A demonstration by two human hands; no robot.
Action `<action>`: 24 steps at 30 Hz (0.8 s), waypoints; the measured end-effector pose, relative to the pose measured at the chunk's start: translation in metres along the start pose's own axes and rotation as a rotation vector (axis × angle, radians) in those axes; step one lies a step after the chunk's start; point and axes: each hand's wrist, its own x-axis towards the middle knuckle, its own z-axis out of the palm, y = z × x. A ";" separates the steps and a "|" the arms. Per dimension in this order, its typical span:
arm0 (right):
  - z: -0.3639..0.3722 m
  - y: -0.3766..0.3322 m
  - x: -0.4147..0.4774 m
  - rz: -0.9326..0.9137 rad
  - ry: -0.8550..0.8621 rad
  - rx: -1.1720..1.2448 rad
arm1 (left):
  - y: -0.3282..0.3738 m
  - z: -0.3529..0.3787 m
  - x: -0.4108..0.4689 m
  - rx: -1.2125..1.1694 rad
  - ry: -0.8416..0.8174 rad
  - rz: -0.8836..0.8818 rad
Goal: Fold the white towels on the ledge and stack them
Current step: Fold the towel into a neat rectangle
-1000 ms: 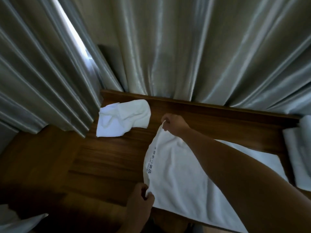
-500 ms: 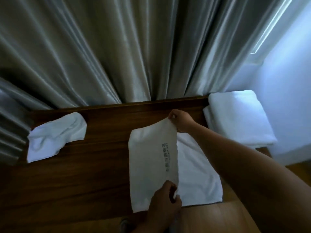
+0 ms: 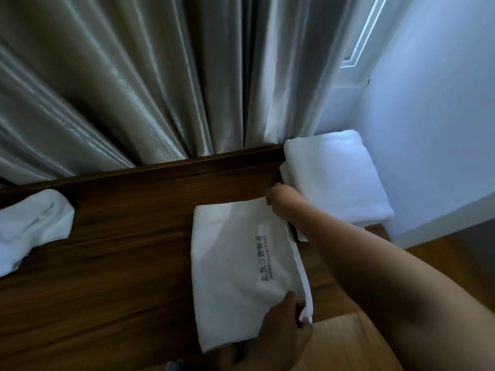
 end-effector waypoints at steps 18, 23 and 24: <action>0.038 0.007 0.039 0.143 -0.143 0.051 | -0.022 0.034 0.037 0.383 -0.192 0.123; 0.041 0.002 0.040 0.165 -0.115 0.061 | -0.068 0.009 0.026 0.723 -0.102 0.260; 0.044 0.001 0.040 0.163 -0.096 0.055 | -0.082 -0.001 0.023 0.755 -0.082 0.230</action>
